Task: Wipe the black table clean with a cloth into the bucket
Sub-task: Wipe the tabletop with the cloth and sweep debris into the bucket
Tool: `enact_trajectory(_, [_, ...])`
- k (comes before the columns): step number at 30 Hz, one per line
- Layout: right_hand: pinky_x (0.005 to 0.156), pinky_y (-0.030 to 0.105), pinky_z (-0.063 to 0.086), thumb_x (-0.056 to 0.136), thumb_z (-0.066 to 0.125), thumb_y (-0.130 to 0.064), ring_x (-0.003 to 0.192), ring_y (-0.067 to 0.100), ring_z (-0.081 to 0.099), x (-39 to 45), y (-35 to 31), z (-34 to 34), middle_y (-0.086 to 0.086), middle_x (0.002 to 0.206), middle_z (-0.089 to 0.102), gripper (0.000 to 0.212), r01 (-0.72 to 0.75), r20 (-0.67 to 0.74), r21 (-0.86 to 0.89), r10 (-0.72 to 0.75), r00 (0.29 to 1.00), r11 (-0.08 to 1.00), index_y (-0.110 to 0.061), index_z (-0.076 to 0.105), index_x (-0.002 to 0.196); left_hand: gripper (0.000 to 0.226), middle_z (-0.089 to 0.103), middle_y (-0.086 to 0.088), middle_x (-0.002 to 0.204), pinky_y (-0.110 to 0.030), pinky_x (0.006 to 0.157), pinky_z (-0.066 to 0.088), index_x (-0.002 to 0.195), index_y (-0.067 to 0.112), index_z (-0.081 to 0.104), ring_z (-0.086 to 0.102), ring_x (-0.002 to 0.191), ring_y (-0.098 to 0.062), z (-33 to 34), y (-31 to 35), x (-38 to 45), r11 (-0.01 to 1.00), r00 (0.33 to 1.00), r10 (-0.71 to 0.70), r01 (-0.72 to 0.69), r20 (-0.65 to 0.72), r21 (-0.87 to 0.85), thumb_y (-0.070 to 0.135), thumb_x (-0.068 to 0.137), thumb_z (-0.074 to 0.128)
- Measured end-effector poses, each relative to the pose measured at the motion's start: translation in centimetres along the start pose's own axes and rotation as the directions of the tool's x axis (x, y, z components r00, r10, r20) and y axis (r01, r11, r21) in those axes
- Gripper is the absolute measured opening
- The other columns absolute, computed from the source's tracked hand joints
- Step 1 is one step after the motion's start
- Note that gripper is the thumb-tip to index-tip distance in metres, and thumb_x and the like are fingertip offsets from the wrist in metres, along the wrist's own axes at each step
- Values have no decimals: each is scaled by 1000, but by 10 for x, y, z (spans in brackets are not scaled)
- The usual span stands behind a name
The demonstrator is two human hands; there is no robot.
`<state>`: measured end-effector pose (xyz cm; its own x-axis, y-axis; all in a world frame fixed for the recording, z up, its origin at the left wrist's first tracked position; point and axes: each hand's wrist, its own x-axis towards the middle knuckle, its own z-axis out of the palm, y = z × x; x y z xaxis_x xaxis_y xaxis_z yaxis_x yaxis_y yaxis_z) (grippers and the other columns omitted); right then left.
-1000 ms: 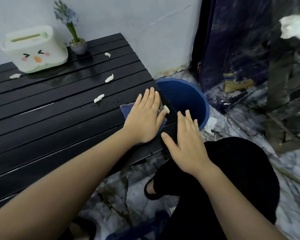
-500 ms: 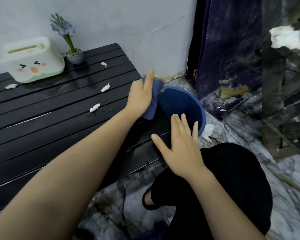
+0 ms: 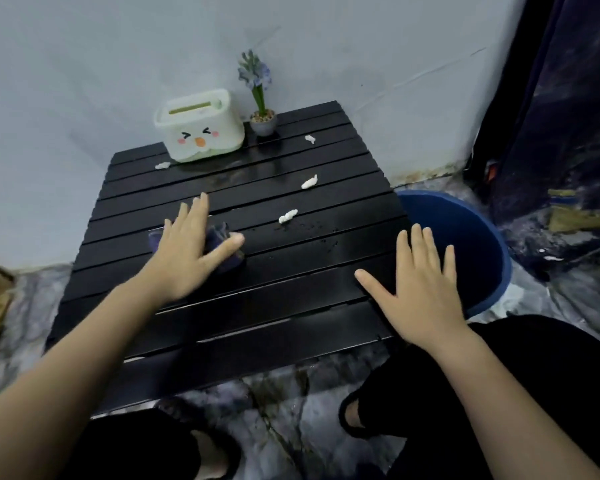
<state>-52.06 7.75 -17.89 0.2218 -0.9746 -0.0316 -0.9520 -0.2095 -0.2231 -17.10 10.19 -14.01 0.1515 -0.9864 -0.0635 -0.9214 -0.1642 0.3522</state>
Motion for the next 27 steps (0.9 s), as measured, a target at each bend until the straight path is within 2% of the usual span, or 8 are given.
enact_trajectory(2, [126, 54, 4, 87, 11, -83, 157, 29, -2, 0, 0, 2, 16, 169, 5, 106, 2, -14, -26, -2, 1000, 1000, -5, 10, 160, 114, -4, -9, 168, -52, 123, 1, 159, 15, -7, -6, 155, -28, 22, -10, -21, 996, 996, -86, 86, 11, 7, 88, 79, 28])
enact_trajectory(4, [126, 54, 6, 87, 9, -83, 157, 29, -1, 0, -1, 4, 17, 169, 6, 107, -4, -28, -51, 3, 1000, 999, -5, 11, 160, 112, -4, -11, 168, -52, 125, 1, 159, 10, -5, -8, 155, -27, 41, -15, -28, 985, 992, -125, 126, -16, 113, 87, 81, 18])
enact_trajectory(7, [126, 55, 9, 87, 7, -85, 157, 31, 1, 0, -4, 5, 19, 168, 9, 109, -10, -35, -75, 7, 999, 997, -4, 14, 159, 94, 0, -15, 168, -51, 125, 4, 159, 8, 2, -3, 155, -30, 52, -2, -17, 968, 991, -121, 131, -56, 212, 72, 91, 11])
enact_trajectory(12, [124, 56, 15, 86, 6, -85, 156, 34, 8, -1, -8, 6, 21, 166, 15, 112, -22, -52, -103, 17, 999, 994, -2, 19, 158, 67, 3, -15, 168, -44, 126, 3, 159, 8, 9, -1, 156, -28, 66, 34, 18, 977, 998, 55, -49, -25, 209, 45, 106, 22])
enact_trajectory(16, [123, 57, 18, 86, 9, -85, 156, 34, 10, 1, -9, 7, 21, 166, 17, 110, -30, -47, -97, 25, 999, 995, -1, 21, 157, 65, 4, -14, 168, -43, 125, 4, 160, 9, 10, 2, 156, -27, 82, 89, 60, 958, 973, 228, -228, 24, 172, 44, 107, 23])
enact_trajectory(21, [123, 56, 18, 88, 11, -85, 156, 33, 10, 0, -9, 7, 21, 166, 17, 109, -29, -41, -77, 26, 999, 997, -2, 23, 157, 62, 9, -13, 168, -44, 125, 6, 159, 10, 14, 6, 155, -29, 106, 171, 108, 888, 899, 426, -436, 96, 144, 43, 108, 25])
enact_trajectory(25, [123, 56, 17, 87, 7, -85, 157, 32, 7, 1, -8, 7, 19, 167, 14, 110, -35, -31, -68, 33, 999, 997, -2, 21, 158, 52, 33, -12, 161, -46, 124, 13, 153, 9, 35, 21, 151, -31, 111, 209, 134, 812, 811, 570, -580, 130, 65, 35, 108, 34])
enact_trajectory(27, [123, 55, 16, 87, 7, -86, 157, 30, 4, 2, -7, 8, 18, 168, 11, 110, -33, -28, -54, 32, 999, 998, -4, 19, 159, 42, 53, -15, 142, -47, 120, 21, 141, 7, 49, 37, 140, -33, 111, 223, 141, 791, 781, 608, -612, 139, -18, 29, 107, 38])
